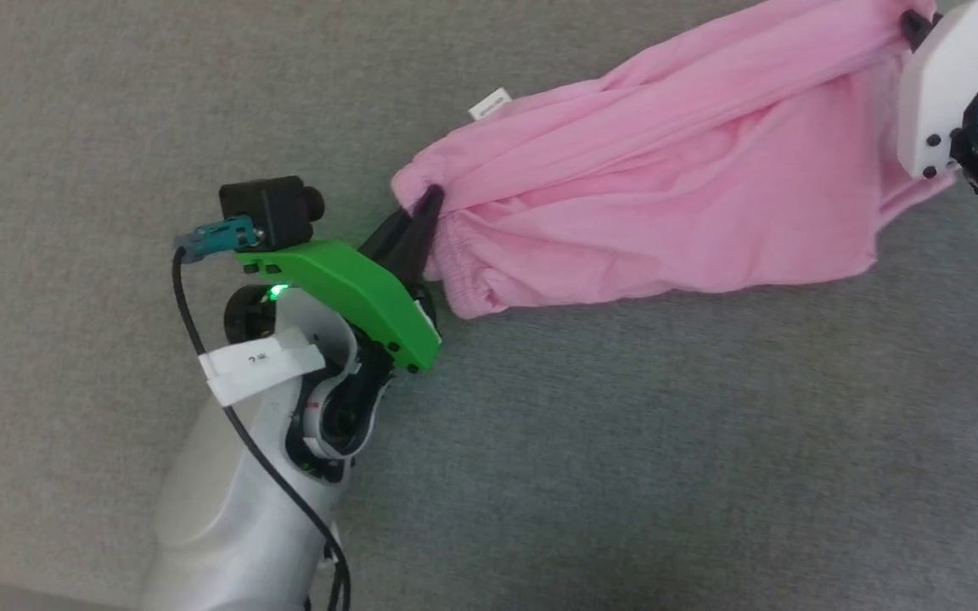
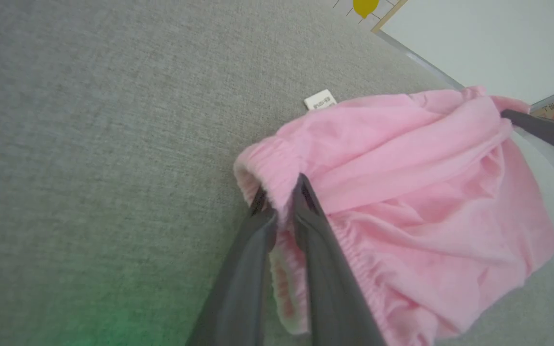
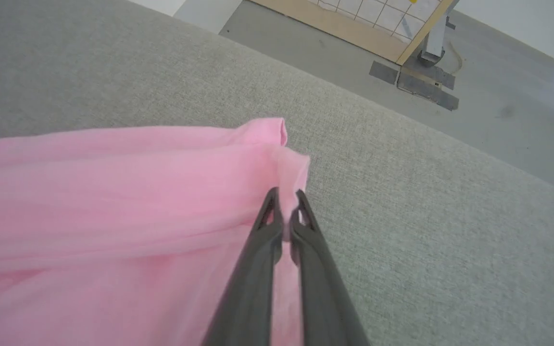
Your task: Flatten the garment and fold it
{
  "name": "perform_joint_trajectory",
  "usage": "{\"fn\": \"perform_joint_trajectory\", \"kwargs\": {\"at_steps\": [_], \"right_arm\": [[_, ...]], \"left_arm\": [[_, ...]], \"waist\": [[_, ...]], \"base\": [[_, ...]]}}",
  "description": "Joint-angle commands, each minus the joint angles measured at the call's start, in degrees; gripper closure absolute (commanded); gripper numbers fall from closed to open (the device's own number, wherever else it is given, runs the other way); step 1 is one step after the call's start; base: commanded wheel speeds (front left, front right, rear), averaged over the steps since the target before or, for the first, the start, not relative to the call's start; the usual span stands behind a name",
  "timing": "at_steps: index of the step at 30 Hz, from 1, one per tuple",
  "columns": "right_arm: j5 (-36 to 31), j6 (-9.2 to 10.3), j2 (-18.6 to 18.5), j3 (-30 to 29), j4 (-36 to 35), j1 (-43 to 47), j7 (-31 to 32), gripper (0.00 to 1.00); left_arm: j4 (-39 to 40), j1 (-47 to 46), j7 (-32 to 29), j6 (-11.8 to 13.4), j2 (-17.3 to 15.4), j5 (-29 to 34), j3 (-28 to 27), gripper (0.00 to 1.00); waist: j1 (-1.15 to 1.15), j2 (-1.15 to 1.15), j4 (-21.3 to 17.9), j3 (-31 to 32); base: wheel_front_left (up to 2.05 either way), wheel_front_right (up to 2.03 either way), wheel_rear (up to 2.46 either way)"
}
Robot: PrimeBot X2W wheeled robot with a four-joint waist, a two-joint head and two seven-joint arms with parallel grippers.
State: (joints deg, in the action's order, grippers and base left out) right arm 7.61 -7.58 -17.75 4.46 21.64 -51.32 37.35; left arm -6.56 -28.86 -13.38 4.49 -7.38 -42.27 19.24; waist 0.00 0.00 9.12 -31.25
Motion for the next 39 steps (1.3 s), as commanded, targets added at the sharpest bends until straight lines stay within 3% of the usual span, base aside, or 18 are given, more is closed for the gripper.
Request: {"fn": "perform_joint_trajectory", "kwargs": {"at_steps": [1, 2, 3, 4, 14, 20, 25, 31, 39], "right_arm": [[0.5, 0.09, -0.1, 0.4, 1.3, -1.3, 0.3, 1.00], [0.9, 0.09, 0.0, 0.7, 2.4, -1.8, 0.5, 0.78], [1.3, 0.09, -0.1, 1.0, 3.0, -2.1, 0.4, 0.10], [1.8, 0.09, 0.1, 0.8, 3.8, -2.3, -0.1, 0.00], [6.1, 0.09, 0.9, -2.3, 2.2, 4.4, -12.4, 0.00], [8.3, 0.09, 2.5, -5.3, -5.8, 15.6, -18.6, 0.00], [8.4, 0.09, 6.7, -9.8, -14.6, 26.1, -24.4, 0.00], [5.9, 0.09, 12.6, -11.7, -21.7, 35.5, -32.7, 0.00], [0.7, 0.09, 14.7, -10.1, -22.6, 41.5, -39.3, 0.00]], "left_arm": [[-0.9, -0.2, 0.4, -0.2, 0.1, -0.2, 0.0, 0.00], [-0.9, 0.0, 0.7, -0.3, 0.2, -0.2, 0.1, 0.00], [-0.9, 0.1, 1.0, -0.3, 0.3, -0.1, 0.2, 0.00], [-0.8, 0.5, 1.5, -0.4, 0.3, 0.1, 0.3, 0.00], [1.4, 8.4, 9.5, -0.3, -1.5, 2.7, -0.5, 0.00], [4.4, 14.3, 14.0, 0.7, -2.2, 5.1, 0.1, 0.00], [5.0, 16.7, 18.4, 1.4, -1.1, 7.7, 1.5, 0.00], [1.8, 16.3, 22.6, 3.1, 0.5, 11.0, 3.2, 0.00], [-7.7, 13.4, 24.0, 7.5, 0.8, 15.3, 3.9, 0.00]], "waist": [[0.00, 0.00, 1.5, -1.2], [0.00, 0.00, 1.7, -1.1], [0.00, 0.00, 1.8, -1.0], [0.00, 0.00, 1.8, -0.7], [0.00, 0.00, 0.0, 7.4], [0.00, 0.00, -1.4, 12.8], [0.00, 0.00, -2.8, 15.6], [0.00, 0.00, -5.1, 16.6], [0.00, 0.00, -8.4, 16.7]], "base": [[0.00, 0.00, 0.00], [0.00, 0.00, 0.00], [0.00, 0.00, 0.00], [0.00, 0.00, 0.00], [0.00, 0.00, 0.00], [0.00, 0.00, 0.00], [0.00, 0.00, 0.00], [0.00, 0.00, 0.00], [0.00, 0.00, 0.00]]}}
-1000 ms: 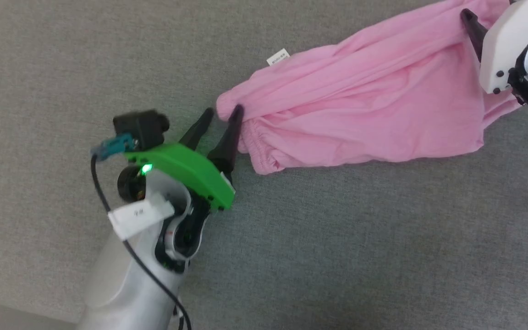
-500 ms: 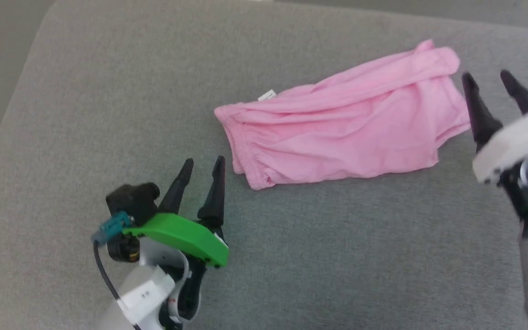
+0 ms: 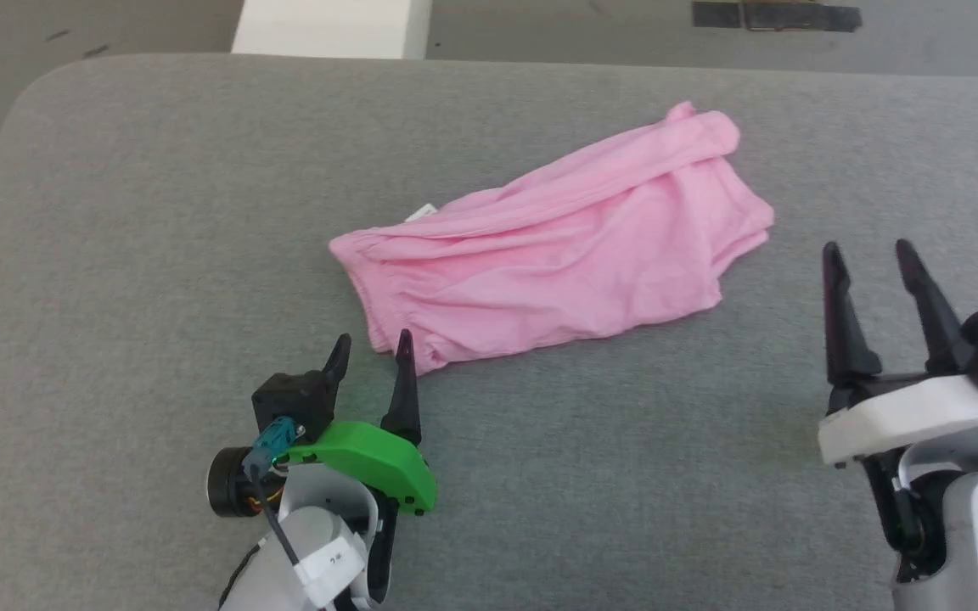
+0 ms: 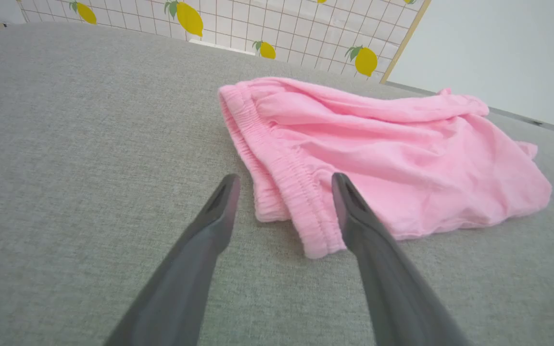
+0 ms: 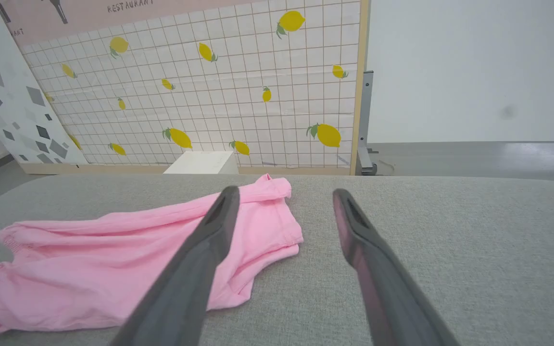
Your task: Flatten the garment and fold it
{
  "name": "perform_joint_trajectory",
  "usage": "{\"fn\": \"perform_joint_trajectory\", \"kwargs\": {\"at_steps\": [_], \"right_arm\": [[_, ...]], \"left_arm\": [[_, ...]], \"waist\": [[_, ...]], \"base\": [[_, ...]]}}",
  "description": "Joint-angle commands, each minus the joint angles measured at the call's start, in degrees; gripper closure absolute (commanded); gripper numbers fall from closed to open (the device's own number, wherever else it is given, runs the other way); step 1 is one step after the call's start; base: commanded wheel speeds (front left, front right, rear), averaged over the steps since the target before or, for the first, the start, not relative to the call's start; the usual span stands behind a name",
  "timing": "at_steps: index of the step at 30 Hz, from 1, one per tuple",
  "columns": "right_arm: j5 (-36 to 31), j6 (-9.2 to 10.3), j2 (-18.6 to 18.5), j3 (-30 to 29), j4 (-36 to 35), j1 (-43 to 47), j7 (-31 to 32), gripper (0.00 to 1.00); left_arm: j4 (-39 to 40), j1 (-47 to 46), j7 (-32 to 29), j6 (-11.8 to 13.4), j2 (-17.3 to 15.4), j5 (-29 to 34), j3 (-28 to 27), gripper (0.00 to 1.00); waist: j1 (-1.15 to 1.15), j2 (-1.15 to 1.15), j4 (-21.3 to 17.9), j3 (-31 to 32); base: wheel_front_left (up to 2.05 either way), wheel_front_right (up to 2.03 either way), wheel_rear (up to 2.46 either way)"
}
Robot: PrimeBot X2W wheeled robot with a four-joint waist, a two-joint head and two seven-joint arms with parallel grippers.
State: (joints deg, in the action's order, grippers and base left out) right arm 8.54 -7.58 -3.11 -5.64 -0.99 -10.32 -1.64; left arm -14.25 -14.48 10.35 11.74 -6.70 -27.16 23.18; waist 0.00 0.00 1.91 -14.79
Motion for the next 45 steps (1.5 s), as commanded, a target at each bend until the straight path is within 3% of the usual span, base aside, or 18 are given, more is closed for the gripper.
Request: {"fn": "perform_joint_trajectory", "kwargs": {"at_steps": [1, 9, 14, 15, 17, 22, 28, 37, 44, 45], "right_arm": [[-0.3, 0.09, 0.1, 0.2, 0.3, 0.8, -0.7, 0.00], [1.2, 0.09, 0.2, 2.8, 3.1, 1.2, -2.5, 0.00], [1.1, 0.09, 0.2, 3.3, 4.1, 0.8, -2.6, 0.00], [1.0, 0.09, 0.2, 3.2, 4.2, 0.7, -2.6, 0.00], [0.9, 0.09, 0.2, 3.2, 4.6, 0.6, -2.3, 0.00], [-0.3, 0.09, 0.2, 2.9, 6.0, -0.9, -0.7, 0.00], [-1.8, 0.09, 0.2, 1.4, 11.6, -9.2, 3.7, 0.00], [-6.4, 0.09, 0.2, -3.8, 30.6, -24.6, 14.0, 0.00], [-10.1, 0.09, 0.2, -6.7, 40.6, -30.9, 22.2, 0.00], [-10.8, 0.09, 0.2, -6.8, 41.6, -31.3, 24.0, 0.17]], "left_arm": [[-0.9, -1.3, 0.2, 0.4, 0.2, 0.2, -0.1, 0.00], [-8.8, -3.4, -2.1, 0.8, 0.5, -1.3, -0.6, 0.00], [-11.9, -4.2, -4.9, -0.6, 0.8, -2.7, 0.2, 0.00], [-12.1, -4.4, -4.9, -0.9, 0.9, -2.8, 0.4, 0.51], [-12.5, -4.8, -4.7, -1.4, 0.9, -2.7, 0.8, 1.00], [-13.1, -5.3, -4.2, -2.6, 1.1, -3.0, 1.5, 1.00], [-13.4, -6.3, -3.3, -3.4, 1.5, -3.2, 2.2, 1.00], [-13.6, -8.2, -2.6, -4.3, 2.2, -3.0, 4.0, 1.00], [-13.9, -8.9, -1.8, -4.7, 2.5, -3.4, 4.7, 1.00], [-14.0, -8.9, -1.7, -4.7, 2.6, -3.5, 4.8, 1.00]], "waist": [[0.00, 0.00, -1.5, 0.2], [0.00, 0.00, -3.8, -0.2], [0.00, 0.00, -4.0, -0.6], [0.00, 0.00, -3.9, -0.6], [0.00, 0.00, -3.5, -0.7], [0.00, 0.00, -2.5, -0.9], [0.00, 0.00, -1.0, -1.8], [0.00, 0.00, 2.6, -4.5], [0.00, 0.00, 4.1, -6.1], [0.00, 0.00, 4.2, -6.1]], "base": [[0.00, 0.00, 0.00], [0.00, 0.00, 0.00], [0.00, 0.00, 0.00], [0.00, 0.00, 0.00], [0.00, 0.00, 0.00], [0.00, 0.00, 0.00], [0.00, 0.00, 0.00], [0.00, 0.00, 0.00], [0.00, 0.00, 0.00], [0.00, 0.00, 0.00]]}}
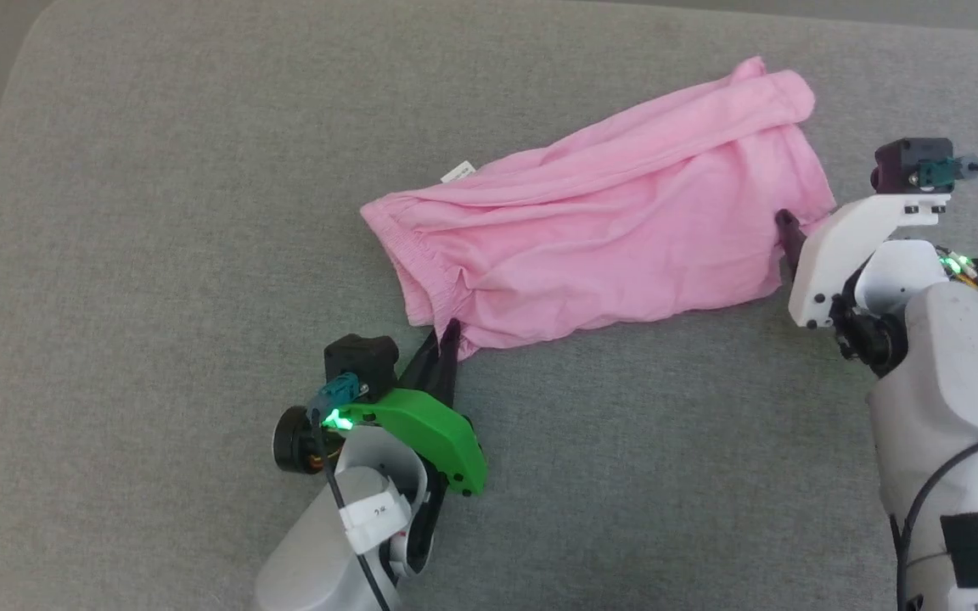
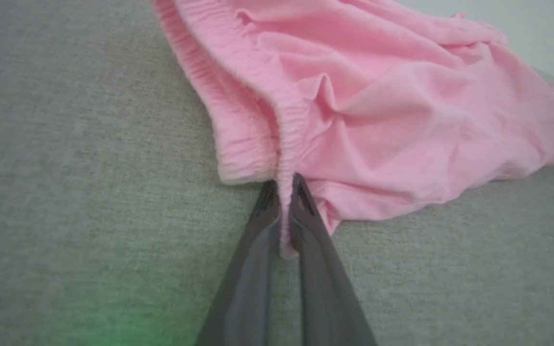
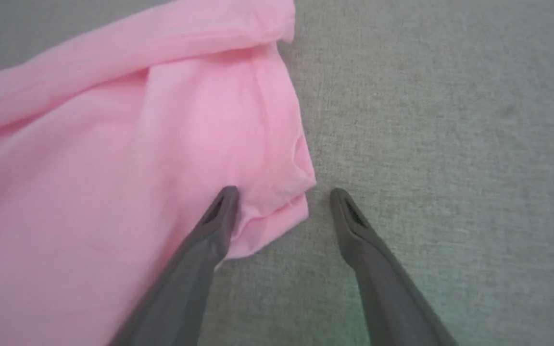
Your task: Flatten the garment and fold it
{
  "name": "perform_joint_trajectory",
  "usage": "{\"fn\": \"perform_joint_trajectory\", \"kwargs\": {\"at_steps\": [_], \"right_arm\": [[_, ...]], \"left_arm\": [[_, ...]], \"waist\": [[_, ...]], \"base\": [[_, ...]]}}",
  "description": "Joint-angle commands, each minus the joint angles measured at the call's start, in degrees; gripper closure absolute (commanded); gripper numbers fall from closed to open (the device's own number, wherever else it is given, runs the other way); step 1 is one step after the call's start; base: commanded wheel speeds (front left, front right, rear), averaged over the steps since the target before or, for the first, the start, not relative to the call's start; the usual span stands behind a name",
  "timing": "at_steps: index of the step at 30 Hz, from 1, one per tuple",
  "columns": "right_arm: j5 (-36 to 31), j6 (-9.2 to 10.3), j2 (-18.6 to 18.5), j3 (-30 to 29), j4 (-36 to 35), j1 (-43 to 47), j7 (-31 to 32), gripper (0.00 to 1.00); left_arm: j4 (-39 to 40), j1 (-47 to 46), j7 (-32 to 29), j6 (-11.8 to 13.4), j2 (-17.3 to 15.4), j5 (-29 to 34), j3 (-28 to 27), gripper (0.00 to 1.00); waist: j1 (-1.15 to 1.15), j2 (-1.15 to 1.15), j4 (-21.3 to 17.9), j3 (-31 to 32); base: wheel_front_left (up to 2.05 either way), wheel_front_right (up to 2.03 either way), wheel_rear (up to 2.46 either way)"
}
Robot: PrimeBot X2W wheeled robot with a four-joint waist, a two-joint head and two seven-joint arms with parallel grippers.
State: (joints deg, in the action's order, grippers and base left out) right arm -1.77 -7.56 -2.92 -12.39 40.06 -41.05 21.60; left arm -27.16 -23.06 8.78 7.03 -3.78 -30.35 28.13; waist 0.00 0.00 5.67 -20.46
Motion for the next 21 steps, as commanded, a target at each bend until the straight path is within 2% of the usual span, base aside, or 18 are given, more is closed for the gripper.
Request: {"fn": "perform_joint_trajectory", "kwargs": {"at_steps": [1, 2, 3, 4, 9, 13, 14, 21], "right_arm": [[-0.8, 0.08, 0.0, -0.1, 1.2, -0.8, 2.1, 0.55], [-1.0, 0.08, 0.0, 0.0, 1.7, -1.1, 3.5, 0.82], [-1.1, 0.08, 0.0, 0.2, 1.8, -1.2, 4.1, 0.82], [-1.0, 0.08, 0.0, 0.2, 1.8, -1.1, 4.6, 1.00], [0.3, 0.08, 0.0, 0.5, -0.8, 0.2, 2.7, 1.00], [2.1, 0.08, 0.0, 1.6, -6.9, 3.2, -0.5, 1.00], [3.7, 0.08, 0.0, 2.6, -13.1, 6.5, -0.9, 1.00], [7.3, 0.08, 0.0, 2.0, -33.1, 22.1, 5.8, 1.00]], "left_arm": [[-1.2, -0.4, -0.1, 0.0, -0.3, -0.3, -0.1, 1.00], [-1.3, -0.4, 0.0, 0.0, -0.3, -0.4, -0.1, 1.00], [-1.3, -0.4, 0.0, 0.0, -0.3, -0.5, -0.1, 1.00], [-1.5, -0.3, 0.0, -0.1, -0.4, -0.6, -0.1, 1.00], [-1.3, 0.2, 0.2, -0.4, -1.0, -1.0, -0.1, 1.00], [1.5, 0.8, 0.2, -0.8, -2.3, -1.3, -0.3, 1.00], [4.9, 1.5, -0.9, -0.8, -3.5, -1.4, -0.3, 1.00], [14.9, 6.4, -8.8, -0.8, -7.3, -2.5, 1.6, 1.00]], "waist": [[0.00, 0.00, 0.5, -0.5], [0.00, 0.00, 0.5, -0.4], [0.00, 0.00, 0.5, -0.4], [0.00, 0.00, 0.3, -0.2], [0.00, 0.00, -0.6, 1.6], [0.00, 0.00, -1.3, 3.9], [0.00, 0.00, -1.7, 5.8], [0.00, 0.00, -2.6, 8.9]], "base": [[0.00, 0.00, 0.00], [0.00, 0.00, 0.00], [0.00, 0.00, 0.00], [0.00, 0.00, 0.00], [0.00, 0.00, 0.00], [0.00, 0.00, 0.00], [0.00, 0.00, 0.00], [0.00, 0.00, 0.00]]}}
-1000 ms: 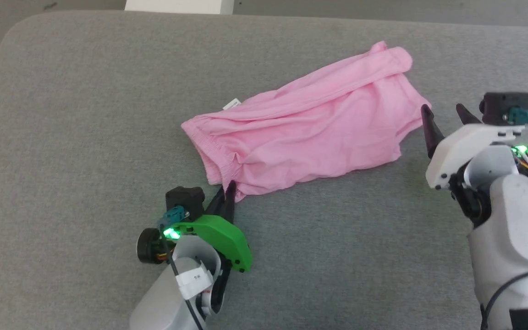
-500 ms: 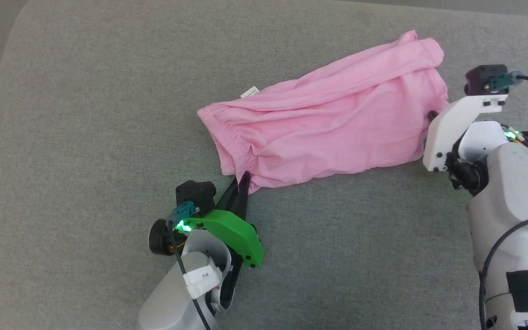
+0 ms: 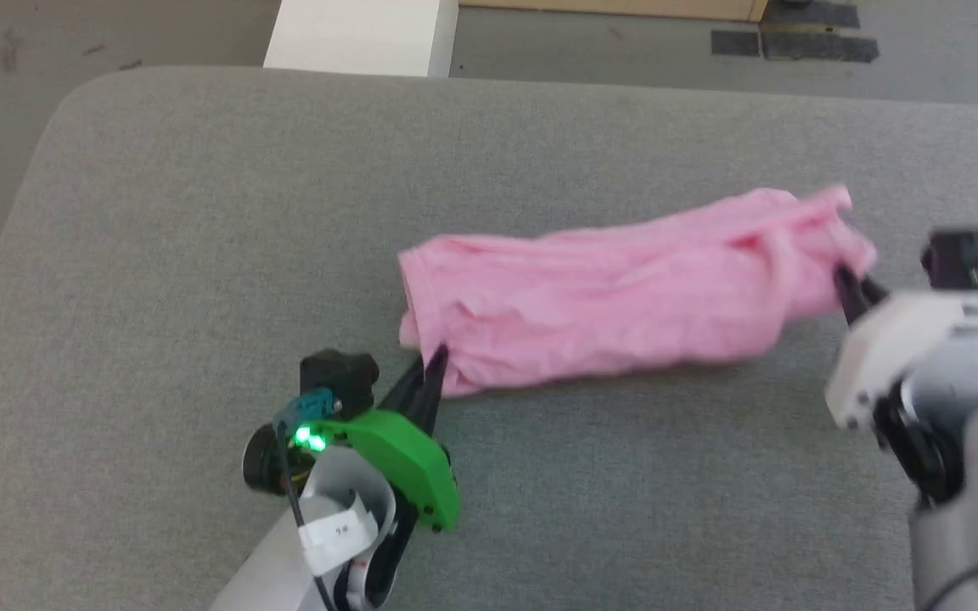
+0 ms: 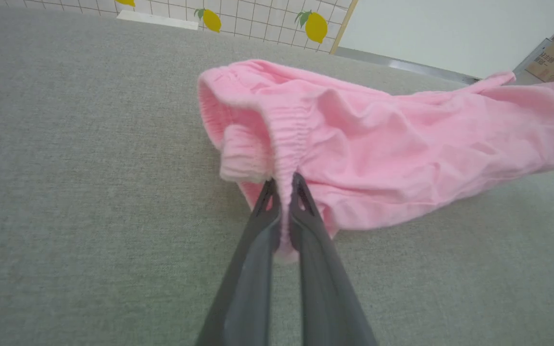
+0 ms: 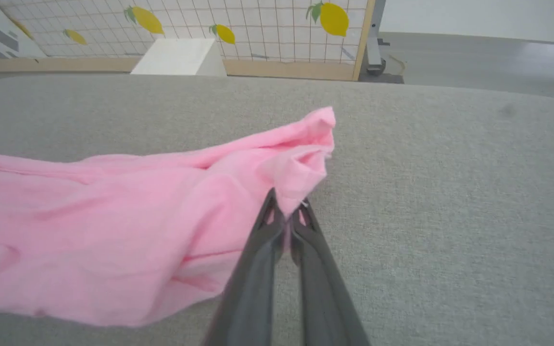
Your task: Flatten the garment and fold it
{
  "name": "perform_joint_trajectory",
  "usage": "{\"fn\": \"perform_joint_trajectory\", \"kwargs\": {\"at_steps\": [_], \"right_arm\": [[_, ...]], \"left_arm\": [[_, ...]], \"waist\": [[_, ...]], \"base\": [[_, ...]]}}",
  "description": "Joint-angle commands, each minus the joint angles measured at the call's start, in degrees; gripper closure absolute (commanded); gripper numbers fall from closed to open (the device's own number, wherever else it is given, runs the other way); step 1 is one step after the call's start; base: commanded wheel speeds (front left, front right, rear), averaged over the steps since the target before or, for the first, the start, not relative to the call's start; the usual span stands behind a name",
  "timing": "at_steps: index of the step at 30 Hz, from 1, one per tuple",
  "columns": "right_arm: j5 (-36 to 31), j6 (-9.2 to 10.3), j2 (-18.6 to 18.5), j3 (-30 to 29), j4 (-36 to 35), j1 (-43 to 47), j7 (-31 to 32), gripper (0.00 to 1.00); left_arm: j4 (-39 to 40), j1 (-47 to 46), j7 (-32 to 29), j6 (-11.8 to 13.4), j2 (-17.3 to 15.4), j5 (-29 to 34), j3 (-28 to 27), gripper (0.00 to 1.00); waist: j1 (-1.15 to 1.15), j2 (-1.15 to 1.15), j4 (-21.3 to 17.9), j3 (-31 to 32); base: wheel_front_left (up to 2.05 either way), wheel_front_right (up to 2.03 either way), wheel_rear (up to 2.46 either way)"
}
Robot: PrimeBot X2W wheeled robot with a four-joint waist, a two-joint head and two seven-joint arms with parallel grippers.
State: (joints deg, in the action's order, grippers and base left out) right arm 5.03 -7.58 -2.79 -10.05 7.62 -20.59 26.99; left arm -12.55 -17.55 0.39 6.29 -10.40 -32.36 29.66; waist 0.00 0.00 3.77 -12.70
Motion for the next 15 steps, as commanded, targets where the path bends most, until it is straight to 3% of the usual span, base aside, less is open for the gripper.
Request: {"fn": "perform_joint_trajectory", "kwargs": {"at_steps": [1, 5, 9, 10, 11, 12, 13, 15], "right_arm": [[2.7, 0.09, -0.1, -1.9, -7.3, 9.7, 4.3, 1.00], [7.5, 0.09, -0.1, -2.5, -12.0, 18.8, 6.9, 1.00], [10.7, 0.09, -0.1, -2.2, -9.2, 24.2, 4.7, 1.00], [10.9, 0.09, -0.1, -2.1, -8.3, 24.1, 3.9, 0.97], [10.9, 0.09, -0.1, -1.9, -7.6, 24.0, 3.2, 0.73], [10.8, 0.09, -0.1, -1.6, -6.9, 23.8, 2.5, 0.12], [10.8, 0.09, -0.1, -1.3, -6.5, 23.7, 1.9, 0.00], [11.1, 0.09, -0.1, -1.4, -6.1, 23.2, 0.2, 0.00]], "left_arm": [[3.3, 3.6, -4.4, 0.5, -2.7, -1.1, 0.9, 1.00], [5.7, 7.3, -9.2, 1.4, -5.7, -2.0, 1.5, 1.00], [7.2, 10.3, -12.3, 1.7, -7.4, -3.7, 1.6, 1.00], [7.2, 10.5, -12.4, 1.9, -7.3, -4.0, 1.4, 0.74], [7.1, 10.6, -12.4, 2.1, -7.2, -4.3, 1.3, 0.50], [7.0, 10.7, -12.4, 2.1, -7.1, -4.4, 1.3, 0.00], [7.0, 10.7, -12.3, 2.2, -7.0, -4.6, 1.2, 0.00], [7.0, 10.9, -11.7, 2.5, -6.6, -5.0, 0.7, 0.00]], "waist": [[0.00, 0.00, -1.2, 1.4], [0.00, 0.00, -2.2, 1.2], [0.00, 0.00, -3.3, 0.7], [0.00, 0.00, -3.4, 0.7], [0.00, 0.00, -3.5, 0.7], [0.00, 0.00, -3.6, 0.8], [0.00, 0.00, -3.6, 0.8], [0.00, 0.00, -3.6, 1.0]], "base": [[0.00, 0.00, 0.00], [0.00, 0.00, 0.00], [0.00, 0.00, 0.00], [0.00, 0.00, 0.00], [0.00, 0.00, 0.00], [0.00, 0.00, 0.00], [0.00, 0.00, 0.00], [0.00, 0.00, 0.00]]}}
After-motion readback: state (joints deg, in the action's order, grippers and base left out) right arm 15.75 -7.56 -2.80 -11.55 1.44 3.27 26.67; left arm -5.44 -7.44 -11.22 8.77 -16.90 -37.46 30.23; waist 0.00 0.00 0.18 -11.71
